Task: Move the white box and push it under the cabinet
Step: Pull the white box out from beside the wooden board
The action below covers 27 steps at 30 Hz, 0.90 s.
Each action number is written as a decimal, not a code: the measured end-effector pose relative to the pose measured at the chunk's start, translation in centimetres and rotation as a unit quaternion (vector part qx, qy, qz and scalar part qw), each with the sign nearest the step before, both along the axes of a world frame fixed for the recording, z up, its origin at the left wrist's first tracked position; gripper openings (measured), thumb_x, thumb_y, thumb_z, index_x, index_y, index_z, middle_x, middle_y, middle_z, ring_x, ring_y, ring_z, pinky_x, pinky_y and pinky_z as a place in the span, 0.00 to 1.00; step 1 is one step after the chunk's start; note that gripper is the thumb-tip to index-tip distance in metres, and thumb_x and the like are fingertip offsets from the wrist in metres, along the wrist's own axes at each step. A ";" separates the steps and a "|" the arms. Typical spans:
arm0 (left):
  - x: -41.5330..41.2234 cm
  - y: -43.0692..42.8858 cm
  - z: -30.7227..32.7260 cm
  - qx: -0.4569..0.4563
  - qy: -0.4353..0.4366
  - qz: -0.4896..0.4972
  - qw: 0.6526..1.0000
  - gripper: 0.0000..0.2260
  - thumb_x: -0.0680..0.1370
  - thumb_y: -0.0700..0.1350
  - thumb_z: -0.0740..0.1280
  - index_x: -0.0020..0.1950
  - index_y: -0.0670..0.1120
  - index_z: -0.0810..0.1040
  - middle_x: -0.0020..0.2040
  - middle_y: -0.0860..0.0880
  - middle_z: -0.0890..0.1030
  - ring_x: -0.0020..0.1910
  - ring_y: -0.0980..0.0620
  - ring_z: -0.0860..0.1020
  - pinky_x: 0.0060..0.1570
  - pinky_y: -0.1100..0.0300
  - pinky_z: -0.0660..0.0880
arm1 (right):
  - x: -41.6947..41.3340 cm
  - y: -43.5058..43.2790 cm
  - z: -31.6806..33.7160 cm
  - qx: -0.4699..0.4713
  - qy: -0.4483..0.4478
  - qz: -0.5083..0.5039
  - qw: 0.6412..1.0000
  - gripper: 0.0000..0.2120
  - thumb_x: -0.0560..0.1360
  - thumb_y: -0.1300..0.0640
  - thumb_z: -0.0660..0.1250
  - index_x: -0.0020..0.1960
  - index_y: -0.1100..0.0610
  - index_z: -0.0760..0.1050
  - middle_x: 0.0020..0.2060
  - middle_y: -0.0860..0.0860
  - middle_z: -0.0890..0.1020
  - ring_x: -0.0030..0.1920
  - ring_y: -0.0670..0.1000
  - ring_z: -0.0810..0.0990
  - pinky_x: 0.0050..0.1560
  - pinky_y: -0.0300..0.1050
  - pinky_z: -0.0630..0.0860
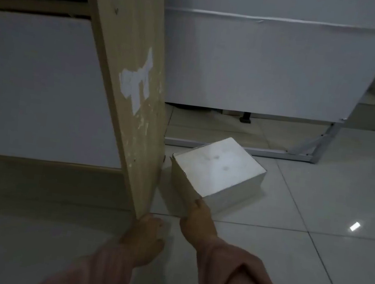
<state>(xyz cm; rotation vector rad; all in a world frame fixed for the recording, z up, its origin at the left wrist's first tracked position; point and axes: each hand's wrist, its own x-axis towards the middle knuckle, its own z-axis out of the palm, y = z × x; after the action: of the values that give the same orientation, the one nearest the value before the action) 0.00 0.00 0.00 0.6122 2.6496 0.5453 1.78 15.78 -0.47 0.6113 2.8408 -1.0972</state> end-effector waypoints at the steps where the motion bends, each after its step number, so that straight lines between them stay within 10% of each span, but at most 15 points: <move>1: -0.4 0.3 -0.5 0.006 -0.002 -0.005 1.000 0.24 0.74 0.48 0.63 0.70 0.48 0.67 0.71 0.46 0.66 0.69 0.49 0.68 0.66 0.64 0.65 | -1.1 0.4 -0.2 0.008 0.003 0.013 1.000 0.28 0.74 0.62 0.61 0.72 0.64 0.60 0.72 0.58 0.62 0.72 0.58 0.63 0.71 0.50 0.67; 5: -1.4 1.9 -1.7 0.016 -0.013 0.008 1.000 0.23 0.75 0.47 0.62 0.70 0.46 0.67 0.70 0.45 0.69 0.70 0.49 0.67 0.68 0.62 0.64 | -3.7 1.7 -1.3 0.042 -0.038 0.048 0.997 0.35 0.74 0.63 0.60 0.76 0.60 0.48 0.77 0.56 0.49 0.77 0.57 0.45 0.75 0.55 0.61; 10: -1.3 3.1 -3.3 0.010 -0.050 0.018 0.999 0.25 0.75 0.48 0.62 0.72 0.48 0.64 0.72 0.45 0.65 0.69 0.47 0.68 0.67 0.60 0.65 | -4.2 3.2 -3.1 0.119 -0.073 0.080 0.987 0.38 0.73 0.62 0.62 0.76 0.63 0.45 0.70 0.59 0.60 0.72 0.59 0.58 0.70 0.53 0.68; 18: -1.4 4.8 -4.0 0.046 -0.030 0.029 0.998 0.27 0.77 0.50 0.61 0.75 0.50 0.58 0.77 0.47 0.60 0.73 0.48 0.62 0.68 0.57 0.63 | -2.2 3.5 -4.2 0.246 -0.016 0.114 0.962 0.12 0.78 0.60 0.58 0.56 0.61 0.77 0.53 0.57 0.79 0.54 0.59 0.74 0.53 0.50 0.71; 22: -1.6 5.9 -3.4 0.047 0.037 0.023 0.998 0.28 0.79 0.52 0.59 0.77 0.51 0.52 0.80 0.49 0.49 0.78 0.47 0.51 0.74 0.50 0.57 | 0.7 3.1 -4.1 0.146 0.045 0.036 0.988 0.26 0.80 0.45 0.53 0.41 0.62 0.81 0.40 0.59 0.83 0.46 0.58 0.77 0.47 0.48 0.72; 27: -2.7 6.0 -2.7 -0.055 0.007 -0.025 0.998 0.28 0.80 0.59 0.52 0.77 0.49 0.53 0.80 0.46 0.47 0.78 0.46 0.43 0.75 0.47 0.46 | 3.2 3.9 -3.9 0.159 0.029 -0.006 0.987 0.21 0.79 0.50 0.57 0.42 0.64 0.81 0.42 0.61 0.83 0.48 0.60 0.78 0.45 0.48 0.74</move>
<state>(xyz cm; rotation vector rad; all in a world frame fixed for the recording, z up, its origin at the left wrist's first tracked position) -2.72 6.02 -2.74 0.6487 2.6493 0.3804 4.94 19.72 -4.34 0.6202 3.0929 -0.6754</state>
